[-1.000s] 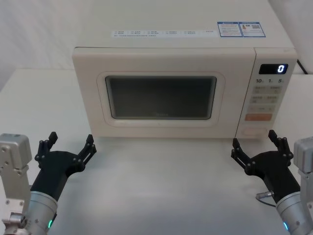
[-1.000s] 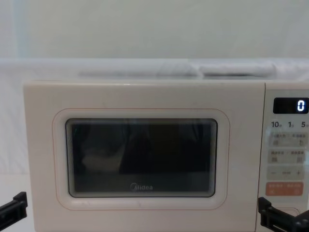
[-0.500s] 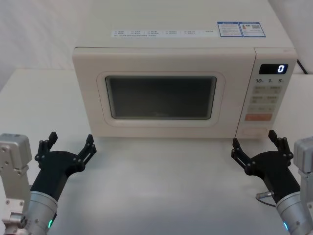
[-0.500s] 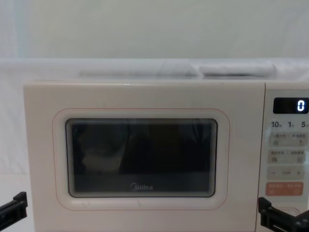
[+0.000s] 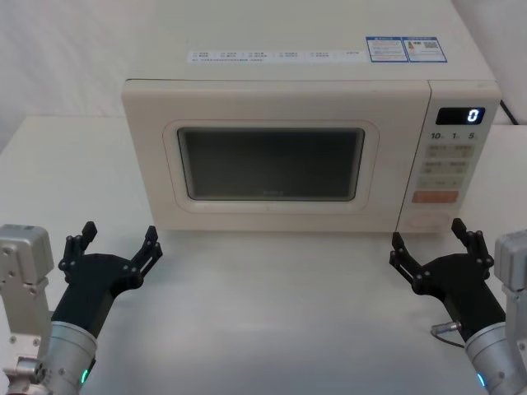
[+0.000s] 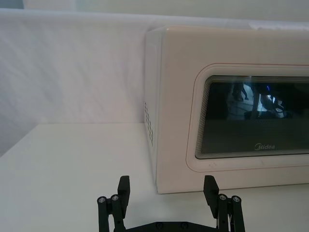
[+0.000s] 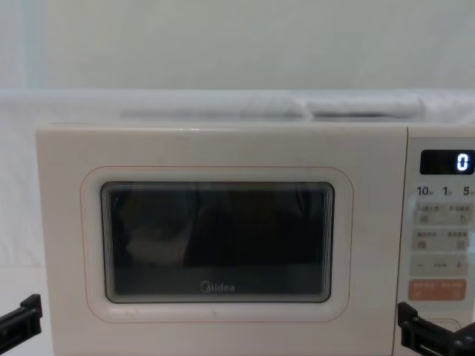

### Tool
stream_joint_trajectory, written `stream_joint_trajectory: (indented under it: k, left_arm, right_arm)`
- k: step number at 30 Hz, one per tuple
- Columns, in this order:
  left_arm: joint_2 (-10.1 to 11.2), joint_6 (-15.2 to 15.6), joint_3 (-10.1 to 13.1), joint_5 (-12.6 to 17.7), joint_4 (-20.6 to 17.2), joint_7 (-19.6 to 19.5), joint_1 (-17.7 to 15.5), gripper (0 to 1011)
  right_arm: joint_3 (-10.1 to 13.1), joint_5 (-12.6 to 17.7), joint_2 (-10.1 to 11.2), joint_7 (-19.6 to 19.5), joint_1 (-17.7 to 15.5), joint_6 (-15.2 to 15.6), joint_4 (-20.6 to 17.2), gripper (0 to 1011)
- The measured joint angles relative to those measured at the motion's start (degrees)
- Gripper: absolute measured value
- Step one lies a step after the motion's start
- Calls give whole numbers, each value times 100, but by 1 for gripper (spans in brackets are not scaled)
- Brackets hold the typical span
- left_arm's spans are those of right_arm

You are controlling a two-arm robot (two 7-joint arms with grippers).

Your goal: Press the button to open the microwave door with one hand; close the microwave door with the other hand.

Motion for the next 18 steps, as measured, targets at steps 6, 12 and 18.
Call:
stream_joint_trajectory:
  k: [6,12,18]
  left_arm:
    - [0,0,0,0,0,0,0,1001]
    - [0,0,0,0,0,0,0,1001]
    - [0,0,0,0,0,0,0,1001]
  right_arm:
    - [0,0,0,0,0,0,0,906]
    - [0,0,0,0,0,0,0,711]
    - [0,0,0,0,0,0,0,535]
